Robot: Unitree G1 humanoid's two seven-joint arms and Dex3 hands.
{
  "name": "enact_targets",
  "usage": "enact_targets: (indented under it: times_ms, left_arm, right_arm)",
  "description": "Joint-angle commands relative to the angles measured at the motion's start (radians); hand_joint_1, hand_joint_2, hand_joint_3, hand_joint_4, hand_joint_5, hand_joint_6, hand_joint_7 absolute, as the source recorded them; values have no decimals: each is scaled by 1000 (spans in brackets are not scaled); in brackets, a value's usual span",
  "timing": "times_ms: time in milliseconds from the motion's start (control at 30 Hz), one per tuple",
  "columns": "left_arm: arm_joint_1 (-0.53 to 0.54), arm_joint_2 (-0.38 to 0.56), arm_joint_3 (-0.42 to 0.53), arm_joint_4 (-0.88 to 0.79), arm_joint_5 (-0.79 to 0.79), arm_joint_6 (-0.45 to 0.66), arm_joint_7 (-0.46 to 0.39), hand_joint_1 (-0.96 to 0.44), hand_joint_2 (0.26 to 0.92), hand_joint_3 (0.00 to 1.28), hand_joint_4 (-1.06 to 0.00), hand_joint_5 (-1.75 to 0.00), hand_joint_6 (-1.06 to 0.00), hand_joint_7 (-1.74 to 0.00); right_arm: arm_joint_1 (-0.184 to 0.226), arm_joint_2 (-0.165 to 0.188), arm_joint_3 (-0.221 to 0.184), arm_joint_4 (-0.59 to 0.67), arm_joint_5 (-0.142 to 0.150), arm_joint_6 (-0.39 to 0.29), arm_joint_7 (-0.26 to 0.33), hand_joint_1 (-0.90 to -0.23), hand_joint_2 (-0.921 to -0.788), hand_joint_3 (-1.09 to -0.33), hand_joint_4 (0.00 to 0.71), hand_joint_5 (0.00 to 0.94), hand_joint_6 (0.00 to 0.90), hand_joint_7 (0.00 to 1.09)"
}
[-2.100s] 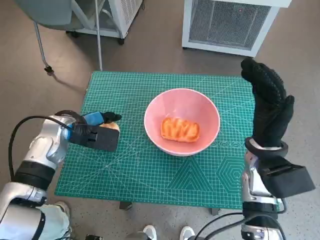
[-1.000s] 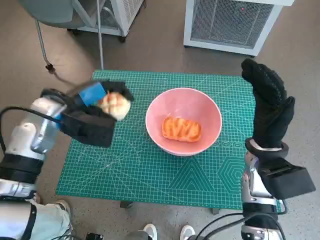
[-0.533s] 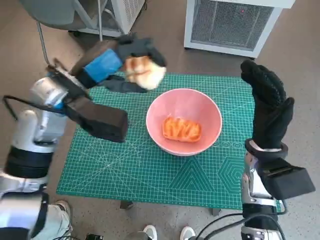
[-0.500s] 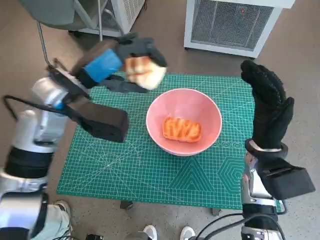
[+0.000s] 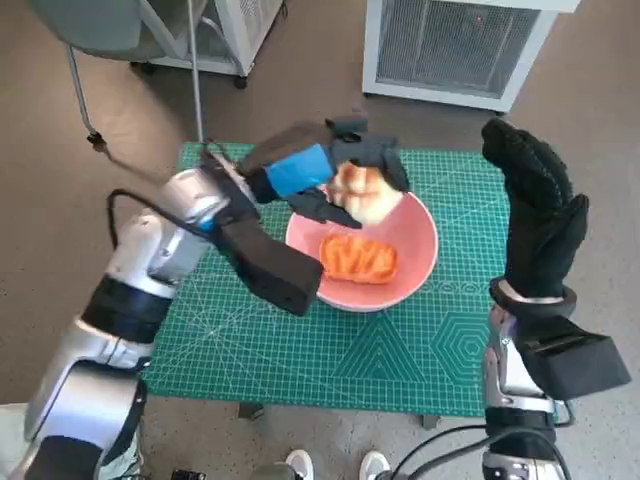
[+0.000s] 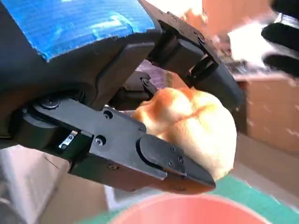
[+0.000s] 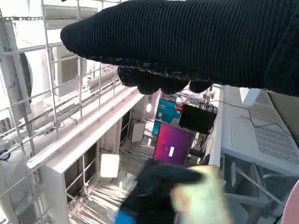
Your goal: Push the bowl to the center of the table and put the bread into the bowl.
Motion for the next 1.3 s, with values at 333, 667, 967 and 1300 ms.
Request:
enact_targets:
  times_ms: [333,667,967,1300]
  left_arm:
    - [-8,-72,-70,142,18,77,-89,-68,889,131,-441,-563,-446,-721]
    - [33,-58,-49,60,-41,189,-274,-247,832,8,-165,-12,-307,-61]
    - [67,-51,43,-58,-212,378,-517,-197,798,0,-8,0,-165,-2]
    - [82,-16,150,-131,-394,509,-669,-130,779,0,1,1,-127,-1]
  right_arm:
    - [30,1,-8,-10,-24,5,-20,-493,-921,-776,305,2,-1,654]
    - [25,9,-6,-6,-33,6,-30,-496,-921,-775,305,2,-1,650]
    - [20,11,-3,-11,-38,8,-34,-498,-921,-774,305,2,-1,651]
    - [10,4,-1,-16,-51,11,-38,-493,-921,-776,304,1,-1,652]
